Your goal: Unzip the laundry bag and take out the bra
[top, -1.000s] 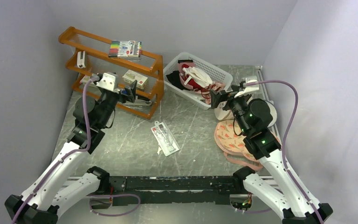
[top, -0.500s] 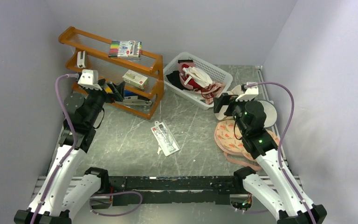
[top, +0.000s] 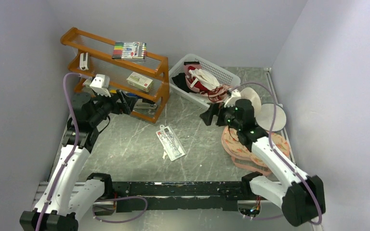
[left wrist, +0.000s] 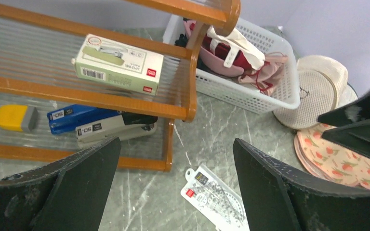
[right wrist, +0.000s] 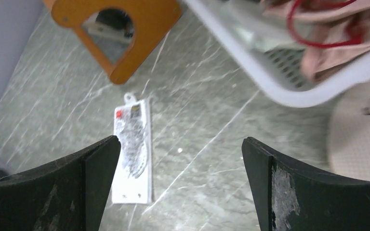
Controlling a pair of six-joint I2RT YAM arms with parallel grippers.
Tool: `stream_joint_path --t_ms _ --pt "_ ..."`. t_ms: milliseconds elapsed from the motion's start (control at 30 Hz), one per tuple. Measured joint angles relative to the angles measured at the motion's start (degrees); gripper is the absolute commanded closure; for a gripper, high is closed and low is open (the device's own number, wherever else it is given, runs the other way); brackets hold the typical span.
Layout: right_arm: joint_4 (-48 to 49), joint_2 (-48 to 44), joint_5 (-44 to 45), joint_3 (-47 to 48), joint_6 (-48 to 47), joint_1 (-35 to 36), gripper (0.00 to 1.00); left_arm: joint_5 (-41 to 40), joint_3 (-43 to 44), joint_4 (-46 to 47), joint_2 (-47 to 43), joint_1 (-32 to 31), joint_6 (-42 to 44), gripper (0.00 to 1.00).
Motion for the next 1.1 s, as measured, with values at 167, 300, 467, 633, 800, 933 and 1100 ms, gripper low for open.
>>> stream_joint_path --t_ms 167,300,467,633,800,933,1100 --pt "3.52 10.29 -5.70 0.00 2.75 5.49 0.00 1.70 -0.09 -2.84 -0.35 0.13 -0.11 0.02" --pt "5.42 18.49 -6.10 -0.17 5.42 13.44 0.00 1.51 -0.20 -4.76 -1.64 -0.72 -0.04 0.02" --pt "7.56 25.79 -5.14 -0.55 9.44 19.52 0.00 1.11 -0.39 -6.21 -3.34 -2.64 0.11 0.02" --pt "11.74 30.21 -2.54 -2.36 14.32 22.53 0.00 0.50 -0.39 -7.06 -4.42 -3.37 0.11 0.02" --pt "20.55 34.60 -1.46 -1.99 18.82 23.96 0.00 0.59 -0.39 -8.02 -4.42 -2.67 0.09 0.02" --pt "23.63 40.52 -1.05 3.08 20.90 27.56 0.00 0.87 -0.42 -8.20 -4.46 -0.94 0.04 0.02" --pt "27.36 50.80 -4.07 13.22 23.28 33.77 0.00 1.53 -0.70 -8.13 -4.57 0.92 -0.15 0.02"
